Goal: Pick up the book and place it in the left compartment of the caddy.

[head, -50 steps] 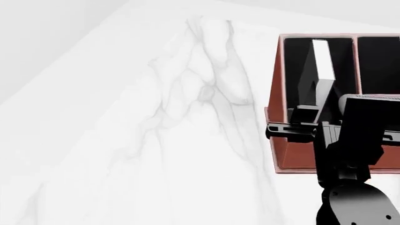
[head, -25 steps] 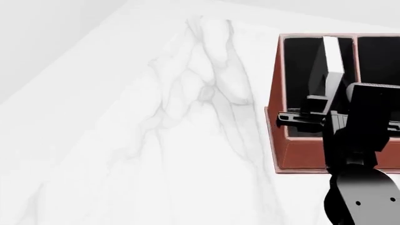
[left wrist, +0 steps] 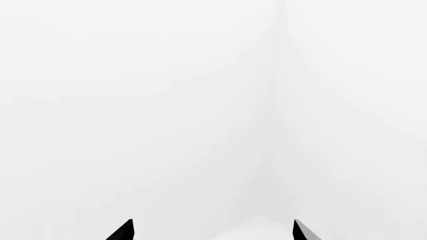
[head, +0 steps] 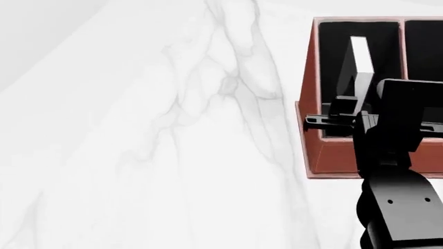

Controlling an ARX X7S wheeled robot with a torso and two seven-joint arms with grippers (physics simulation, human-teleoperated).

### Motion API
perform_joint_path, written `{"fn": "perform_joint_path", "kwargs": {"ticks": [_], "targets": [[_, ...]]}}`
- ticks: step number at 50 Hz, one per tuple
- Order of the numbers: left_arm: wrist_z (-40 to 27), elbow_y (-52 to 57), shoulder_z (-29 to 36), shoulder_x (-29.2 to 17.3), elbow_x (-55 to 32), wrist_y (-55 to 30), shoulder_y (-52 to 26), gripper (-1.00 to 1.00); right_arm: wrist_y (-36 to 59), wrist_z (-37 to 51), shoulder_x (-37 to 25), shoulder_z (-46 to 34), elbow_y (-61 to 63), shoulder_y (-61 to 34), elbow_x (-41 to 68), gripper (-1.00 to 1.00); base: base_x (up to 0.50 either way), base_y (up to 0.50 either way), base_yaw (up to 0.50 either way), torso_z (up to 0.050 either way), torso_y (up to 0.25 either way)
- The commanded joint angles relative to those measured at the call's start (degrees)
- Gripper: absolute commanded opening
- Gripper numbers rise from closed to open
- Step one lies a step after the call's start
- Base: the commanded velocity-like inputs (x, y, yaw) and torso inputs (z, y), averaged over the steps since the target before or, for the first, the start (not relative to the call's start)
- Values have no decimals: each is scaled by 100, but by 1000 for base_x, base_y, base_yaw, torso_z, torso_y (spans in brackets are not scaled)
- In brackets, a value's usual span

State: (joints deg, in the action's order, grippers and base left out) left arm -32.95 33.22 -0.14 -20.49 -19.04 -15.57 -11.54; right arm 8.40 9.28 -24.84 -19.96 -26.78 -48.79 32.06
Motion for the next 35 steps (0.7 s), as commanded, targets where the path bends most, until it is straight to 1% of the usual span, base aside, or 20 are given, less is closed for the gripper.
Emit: {"fn": "perform_joint_path", "kwargs": {"ticks": [1, 10, 22, 29, 32, 35], "targets": [[296, 303, -198, 74, -169, -118, 191, 100, -53, -94, 147, 190, 277, 28, -384, -100, 0, 0, 0, 0, 15], [288, 275, -160, 69, -146, -93, 188, 100, -103, -112, 145, 247, 100, -79, -368, -100, 0, 0, 0, 0, 1], [275, 277, -150, 53, -146, -58, 220, 100, -359, -443, 361, 219, -952, -739, -461, -100, 0, 0, 0, 0, 2], [256, 300, -141, 36, -94, -7, 260, 100, -531, -600, 479, 190, -1434, -963, -516, -100, 0, 0, 0, 0, 1], [243, 292, -125, 36, -47, 29, 265, 100, -624, -668, 534, 183, -1638, -1022, -532, -100, 0, 0, 0, 7, -193], [260, 305, -165, 29, -210, -65, 250, 100, -658, -701, 551, 186, -1715, -1048, -528, -100, 0, 0, 0, 11, -250]]}}
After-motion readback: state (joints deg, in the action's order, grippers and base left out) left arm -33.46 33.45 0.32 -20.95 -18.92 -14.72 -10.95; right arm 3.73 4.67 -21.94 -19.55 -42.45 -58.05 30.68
